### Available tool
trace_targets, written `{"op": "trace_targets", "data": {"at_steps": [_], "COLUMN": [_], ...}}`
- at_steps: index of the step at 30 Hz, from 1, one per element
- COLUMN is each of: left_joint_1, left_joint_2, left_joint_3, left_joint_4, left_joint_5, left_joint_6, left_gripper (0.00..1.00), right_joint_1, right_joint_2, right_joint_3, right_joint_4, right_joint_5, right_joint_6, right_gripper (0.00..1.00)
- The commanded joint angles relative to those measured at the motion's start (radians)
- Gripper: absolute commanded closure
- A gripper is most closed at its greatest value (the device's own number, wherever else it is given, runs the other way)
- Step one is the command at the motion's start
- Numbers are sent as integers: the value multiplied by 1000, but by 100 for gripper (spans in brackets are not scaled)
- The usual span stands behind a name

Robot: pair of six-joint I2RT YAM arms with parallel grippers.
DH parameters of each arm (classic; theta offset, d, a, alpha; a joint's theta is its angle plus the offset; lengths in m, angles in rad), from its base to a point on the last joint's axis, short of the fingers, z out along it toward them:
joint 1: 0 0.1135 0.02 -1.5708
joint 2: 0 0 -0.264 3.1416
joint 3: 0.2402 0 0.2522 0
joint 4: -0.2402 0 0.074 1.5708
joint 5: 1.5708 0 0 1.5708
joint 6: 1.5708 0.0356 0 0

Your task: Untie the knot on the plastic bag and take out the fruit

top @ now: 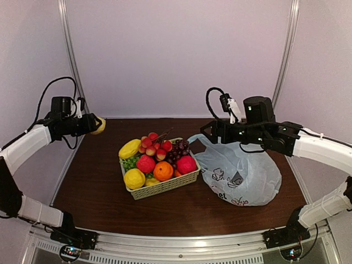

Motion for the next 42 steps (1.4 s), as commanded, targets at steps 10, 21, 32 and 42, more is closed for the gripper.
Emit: {"op": "trace_targets", "data": {"at_steps": [10, 21, 32, 42], "left_joint_1": [-236, -275, -323, -345], "left_joint_2": [-114, -13, 144, 190], "left_joint_3": [20, 95, 202, 222], "left_joint_4": [-314, -507, -525, -523], "left_joint_5": [374, 320, 285, 211], "left_joint_6": [128, 218, 234, 212], "left_gripper": [54, 55, 55, 55], "right_joint_1": [-6, -5, -5, -4], "right_joint_2": [-37, -30, -37, -44], "right_joint_3": [-31, -41, -43, -55], "right_joint_4": [-22, -32, -38, -33], "right_joint_5": [-56, -62, -52, -52], "right_joint_6": [-26, -27, -21, -17], "right_gripper": [14, 14, 14, 14]}}
